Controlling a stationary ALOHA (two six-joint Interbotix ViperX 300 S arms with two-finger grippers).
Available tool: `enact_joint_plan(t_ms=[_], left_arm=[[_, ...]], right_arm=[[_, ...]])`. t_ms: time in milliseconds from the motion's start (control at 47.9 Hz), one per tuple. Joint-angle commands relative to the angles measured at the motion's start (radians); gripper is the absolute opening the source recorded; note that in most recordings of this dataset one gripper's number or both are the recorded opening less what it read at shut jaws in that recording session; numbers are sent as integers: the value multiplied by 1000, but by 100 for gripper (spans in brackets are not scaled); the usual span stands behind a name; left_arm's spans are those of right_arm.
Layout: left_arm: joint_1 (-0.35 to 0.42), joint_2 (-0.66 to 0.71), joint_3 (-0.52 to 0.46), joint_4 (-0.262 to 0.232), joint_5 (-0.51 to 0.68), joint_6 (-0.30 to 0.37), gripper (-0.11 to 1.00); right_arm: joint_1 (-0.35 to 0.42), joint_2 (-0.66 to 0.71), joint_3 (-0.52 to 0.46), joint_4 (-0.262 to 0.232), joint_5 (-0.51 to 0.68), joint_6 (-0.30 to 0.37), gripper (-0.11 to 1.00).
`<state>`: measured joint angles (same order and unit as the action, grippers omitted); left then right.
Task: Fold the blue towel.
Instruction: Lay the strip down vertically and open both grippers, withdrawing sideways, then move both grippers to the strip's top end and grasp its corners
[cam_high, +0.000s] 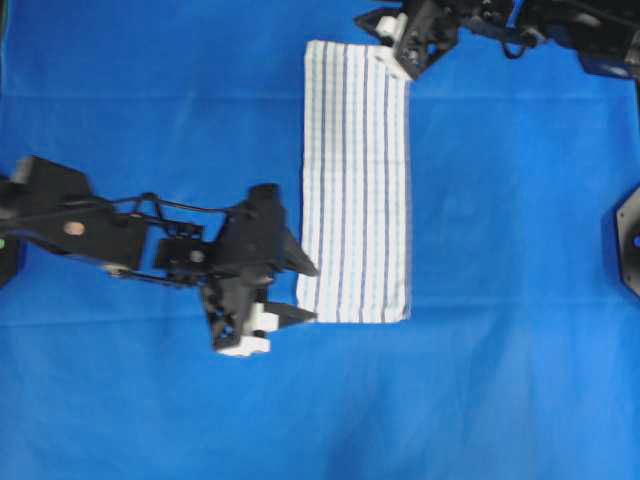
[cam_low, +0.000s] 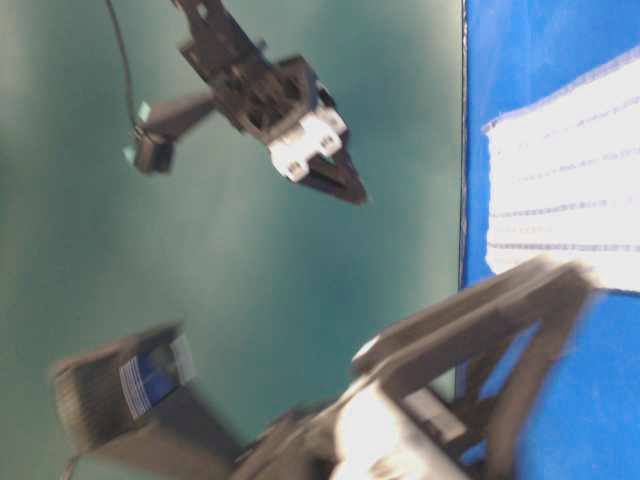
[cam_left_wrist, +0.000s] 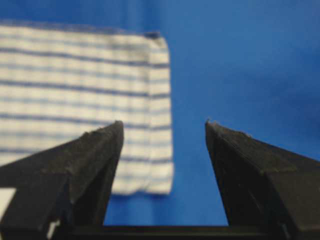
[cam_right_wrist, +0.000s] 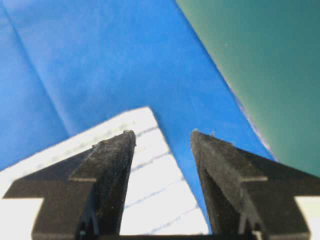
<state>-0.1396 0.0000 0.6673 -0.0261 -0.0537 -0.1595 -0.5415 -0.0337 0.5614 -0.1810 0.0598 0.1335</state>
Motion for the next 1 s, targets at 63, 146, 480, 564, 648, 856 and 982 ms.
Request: enact_joint_plan(t_ms=[63,146,480,564,648,856,982], left_arm=[[37,-150,58,3,2,35,58],[61,-202,101,3,-25,67,58],[193,-368,279,3,-273,152,58],[212,-394,305,3,-291,152,58],[219,-403,314,3,-296,150,58],[221,-385,307,3,-295,149,58],[221,-382,305,3,-295,150,58]], right_arm=[[29,-137,74,-2,-3,2,54],[58,-204,144,0,-18,11,54],[264,-469,391,44,-146,55,54],[296,-503,426,55,-173,61,54],[302,-518,445,66,-189,64,54],[299,-508,440,64,-193,61,54],[296,-499,437,66,-190,63,54]])
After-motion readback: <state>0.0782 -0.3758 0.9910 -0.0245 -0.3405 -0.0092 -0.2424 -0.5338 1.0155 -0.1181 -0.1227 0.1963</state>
